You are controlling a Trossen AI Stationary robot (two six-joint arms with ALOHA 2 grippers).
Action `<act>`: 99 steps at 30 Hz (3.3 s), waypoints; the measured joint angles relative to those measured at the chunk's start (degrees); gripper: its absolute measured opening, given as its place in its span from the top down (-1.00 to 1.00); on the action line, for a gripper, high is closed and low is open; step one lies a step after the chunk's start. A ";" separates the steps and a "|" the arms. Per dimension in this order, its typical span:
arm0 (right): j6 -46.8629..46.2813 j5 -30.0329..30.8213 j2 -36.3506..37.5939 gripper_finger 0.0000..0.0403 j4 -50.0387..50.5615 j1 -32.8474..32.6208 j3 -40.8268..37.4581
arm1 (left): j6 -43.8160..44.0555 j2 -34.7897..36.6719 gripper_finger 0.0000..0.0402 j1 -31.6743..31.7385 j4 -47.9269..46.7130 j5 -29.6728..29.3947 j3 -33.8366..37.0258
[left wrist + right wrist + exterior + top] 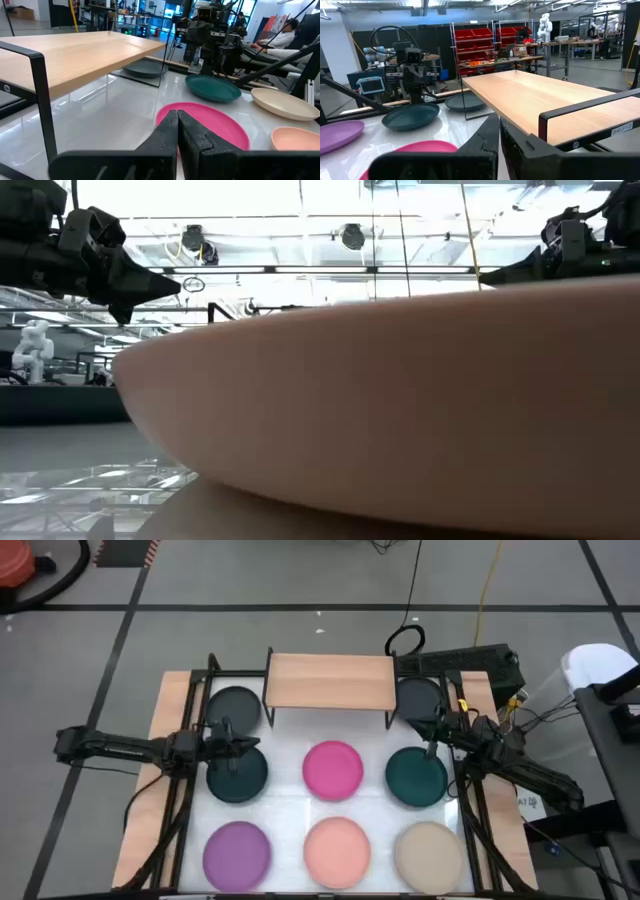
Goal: Place and stack plates onto a shelf
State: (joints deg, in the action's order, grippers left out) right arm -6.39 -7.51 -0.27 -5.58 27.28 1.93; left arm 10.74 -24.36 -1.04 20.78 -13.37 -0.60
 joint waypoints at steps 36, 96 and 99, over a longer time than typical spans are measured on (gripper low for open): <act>0.00 0.00 -0.02 1.00 -6.61 -0.01 0.00 | -0.01 0.00 0.98 0.00 0.01 -0.02 0.02; -5.35 39.44 -48.39 1.00 53.22 -12.95 44.45 | 0.00 0.00 0.98 -0.02 0.02 0.00 0.02; -4.51 33.17 -50.16 0.99 50.27 -12.53 39.84 | -0.01 0.00 0.98 0.00 0.02 -0.02 0.02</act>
State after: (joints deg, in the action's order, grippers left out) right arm -10.90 25.66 -50.43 44.68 14.75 41.77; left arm 10.73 -24.36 -1.04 20.80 -13.39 -0.58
